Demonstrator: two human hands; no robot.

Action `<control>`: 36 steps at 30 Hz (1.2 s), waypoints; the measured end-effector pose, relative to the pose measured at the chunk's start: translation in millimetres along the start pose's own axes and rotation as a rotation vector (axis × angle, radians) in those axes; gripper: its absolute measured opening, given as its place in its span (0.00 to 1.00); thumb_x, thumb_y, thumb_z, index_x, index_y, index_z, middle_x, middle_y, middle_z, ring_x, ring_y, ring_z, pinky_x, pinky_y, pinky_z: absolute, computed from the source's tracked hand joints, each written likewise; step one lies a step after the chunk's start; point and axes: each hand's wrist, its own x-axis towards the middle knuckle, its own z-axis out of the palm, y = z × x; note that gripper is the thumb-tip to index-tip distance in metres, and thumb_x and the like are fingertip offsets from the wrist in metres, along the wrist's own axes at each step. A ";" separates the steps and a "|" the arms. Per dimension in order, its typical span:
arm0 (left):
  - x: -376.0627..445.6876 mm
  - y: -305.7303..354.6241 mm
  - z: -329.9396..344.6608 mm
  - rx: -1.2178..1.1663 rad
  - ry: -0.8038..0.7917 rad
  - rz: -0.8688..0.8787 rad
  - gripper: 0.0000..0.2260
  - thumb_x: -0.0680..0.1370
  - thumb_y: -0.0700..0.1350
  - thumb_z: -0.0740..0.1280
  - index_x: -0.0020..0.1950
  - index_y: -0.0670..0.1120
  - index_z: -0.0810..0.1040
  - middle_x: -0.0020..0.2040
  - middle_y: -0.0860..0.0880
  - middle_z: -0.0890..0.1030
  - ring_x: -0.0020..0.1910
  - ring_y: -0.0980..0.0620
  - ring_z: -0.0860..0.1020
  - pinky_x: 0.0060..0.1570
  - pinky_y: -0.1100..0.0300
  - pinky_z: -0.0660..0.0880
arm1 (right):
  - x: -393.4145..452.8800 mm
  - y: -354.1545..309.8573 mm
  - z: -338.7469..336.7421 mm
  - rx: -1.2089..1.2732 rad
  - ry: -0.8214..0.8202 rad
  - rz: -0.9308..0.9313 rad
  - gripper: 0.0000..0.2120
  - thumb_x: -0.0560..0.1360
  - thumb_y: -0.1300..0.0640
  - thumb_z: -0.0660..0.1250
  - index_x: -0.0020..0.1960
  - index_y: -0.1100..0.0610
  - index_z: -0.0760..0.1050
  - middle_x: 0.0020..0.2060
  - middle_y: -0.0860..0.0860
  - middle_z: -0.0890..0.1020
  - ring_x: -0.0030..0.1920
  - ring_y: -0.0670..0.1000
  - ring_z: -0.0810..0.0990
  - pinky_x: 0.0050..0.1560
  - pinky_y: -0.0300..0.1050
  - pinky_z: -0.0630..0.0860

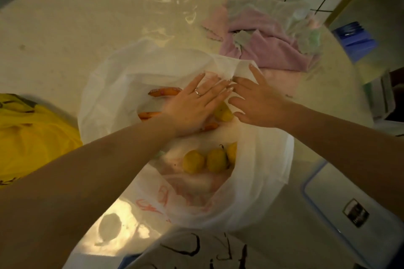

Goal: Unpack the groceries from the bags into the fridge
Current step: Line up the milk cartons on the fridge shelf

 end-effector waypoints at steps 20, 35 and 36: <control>-10.0 -108.6 50.4 0.064 -0.322 -0.080 0.28 0.74 0.64 0.32 0.72 0.55 0.30 0.76 0.46 0.38 0.75 0.40 0.40 0.68 0.33 0.37 | 81.1 23.1 43.0 0.275 -0.184 0.172 0.28 0.79 0.62 0.54 0.76 0.49 0.51 0.76 0.56 0.50 0.75 0.58 0.51 0.71 0.62 0.50; -30.1 -126.3 68.9 -0.329 -0.095 -0.068 0.25 0.83 0.54 0.44 0.73 0.42 0.64 0.67 0.41 0.73 0.66 0.44 0.72 0.70 0.43 0.57 | 101.3 -2.7 22.3 0.579 0.208 0.202 0.23 0.70 0.63 0.57 0.65 0.60 0.73 0.65 0.58 0.74 0.65 0.58 0.73 0.64 0.57 0.68; -29.7 -126.1 67.6 -0.382 -0.077 -0.121 0.25 0.83 0.55 0.44 0.72 0.42 0.66 0.65 0.41 0.75 0.63 0.44 0.75 0.70 0.44 0.58 | 101.1 -10.5 18.7 0.573 0.252 0.149 0.22 0.71 0.63 0.58 0.64 0.60 0.73 0.64 0.58 0.75 0.64 0.56 0.74 0.65 0.55 0.67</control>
